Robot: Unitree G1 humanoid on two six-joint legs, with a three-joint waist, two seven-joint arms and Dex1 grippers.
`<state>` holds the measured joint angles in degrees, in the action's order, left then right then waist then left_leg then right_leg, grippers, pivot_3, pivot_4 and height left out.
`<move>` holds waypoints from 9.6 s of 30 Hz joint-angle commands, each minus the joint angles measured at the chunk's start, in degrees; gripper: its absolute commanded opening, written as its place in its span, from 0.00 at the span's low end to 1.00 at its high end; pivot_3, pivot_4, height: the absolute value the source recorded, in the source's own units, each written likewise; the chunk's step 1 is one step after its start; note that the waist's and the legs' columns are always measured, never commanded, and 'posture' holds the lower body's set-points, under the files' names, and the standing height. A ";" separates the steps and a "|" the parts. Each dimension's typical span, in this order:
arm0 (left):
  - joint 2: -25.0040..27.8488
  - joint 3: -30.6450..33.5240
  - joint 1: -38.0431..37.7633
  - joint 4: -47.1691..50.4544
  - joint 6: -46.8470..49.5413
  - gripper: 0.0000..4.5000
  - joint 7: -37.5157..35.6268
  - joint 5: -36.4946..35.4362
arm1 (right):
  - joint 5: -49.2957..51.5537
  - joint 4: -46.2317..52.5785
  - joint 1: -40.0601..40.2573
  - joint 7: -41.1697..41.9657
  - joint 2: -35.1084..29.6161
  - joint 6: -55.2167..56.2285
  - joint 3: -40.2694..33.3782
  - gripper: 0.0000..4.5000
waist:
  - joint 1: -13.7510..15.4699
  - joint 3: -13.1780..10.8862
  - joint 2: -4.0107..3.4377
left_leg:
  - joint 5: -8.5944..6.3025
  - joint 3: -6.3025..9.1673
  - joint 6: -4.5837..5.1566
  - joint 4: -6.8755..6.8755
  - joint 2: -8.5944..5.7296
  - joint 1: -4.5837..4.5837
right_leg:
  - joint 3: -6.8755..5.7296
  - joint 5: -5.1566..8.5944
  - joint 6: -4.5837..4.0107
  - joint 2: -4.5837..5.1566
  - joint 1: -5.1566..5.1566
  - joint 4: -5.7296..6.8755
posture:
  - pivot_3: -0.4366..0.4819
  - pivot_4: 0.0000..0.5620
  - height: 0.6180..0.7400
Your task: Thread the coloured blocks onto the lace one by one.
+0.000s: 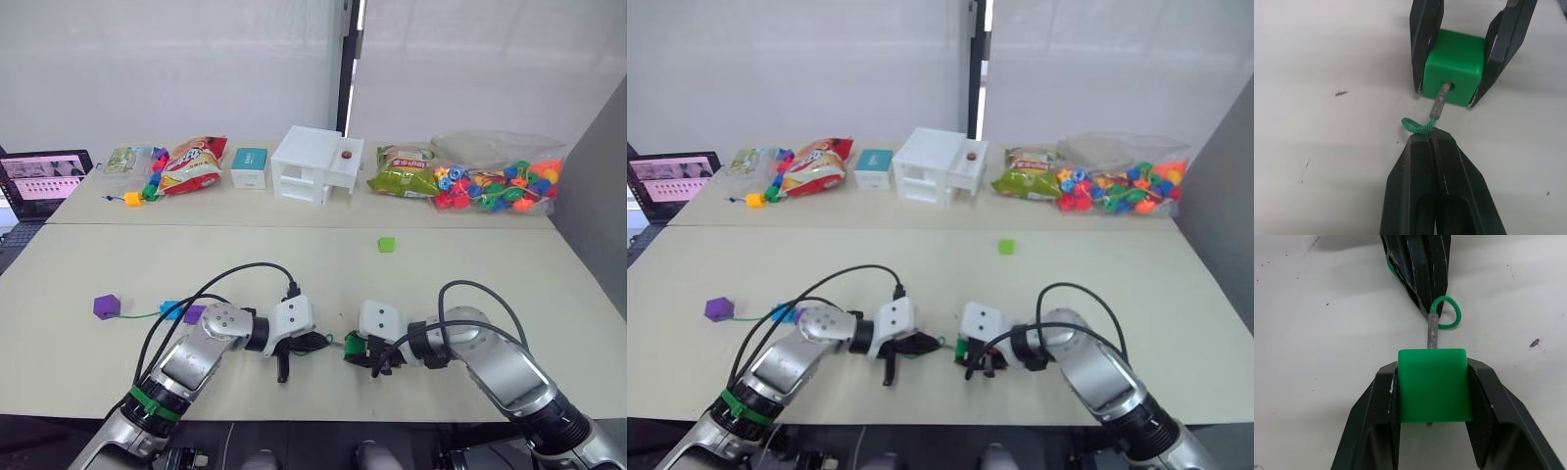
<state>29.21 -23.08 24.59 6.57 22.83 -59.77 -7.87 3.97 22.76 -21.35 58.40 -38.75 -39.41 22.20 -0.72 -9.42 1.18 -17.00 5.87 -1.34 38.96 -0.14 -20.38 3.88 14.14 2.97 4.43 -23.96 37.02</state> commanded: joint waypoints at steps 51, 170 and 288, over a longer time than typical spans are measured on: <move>-5.87 -6.47 9.33 -8.50 -7.80 0.27 -6.43 4.46 | 3.78 8.62 7.85 -7.48 -6.59 -4.26 -5.83 0.37 | -0.20 -0.01 0.02 | 0.00 0.00 0.00 0.05 0.02 -0.13 | 0.00 0.00 0.00 -0.03 -0.10 0.01 | 0.48 0.27 1.00; 6.79 6.62 -2.10 8.18 5.07 0.00 -0.99 -2.07 | 1.63 -82.47 -34.35 -53.29 34.91 41.16 -31.37 0.41 | -4.89 -0.03 -0.08 | 0.05 -0.04 -0.09 -0.33 0.06 -0.12 | 0.11 -0.06 -0.04 -0.01 -0.31 0.22 | 0.48 0.27 1.00; 1.53 -5.26 9.09 10.94 20.52 0.00 6.69 1.08 | -1.67 -11.47 0.94 7.86 -2.43 23.08 -2.14 0.25 | -1.43 -0.06 0.00 | 0.01 -0.06 0.01 -0.01 0.03 0.05 | 0.08 -0.01 -0.01 -0.03 0.00 0.08 | 0.48 0.27 1.00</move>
<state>31.54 -28.87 31.94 16.50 44.87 -53.35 -6.91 2.44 10.22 -21.66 65.60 -41.16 -15.71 18.34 -2.15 -9.48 1.18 -16.99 5.81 -1.33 38.96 -0.11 -20.32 3.96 14.13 2.97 4.40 -23.96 37.09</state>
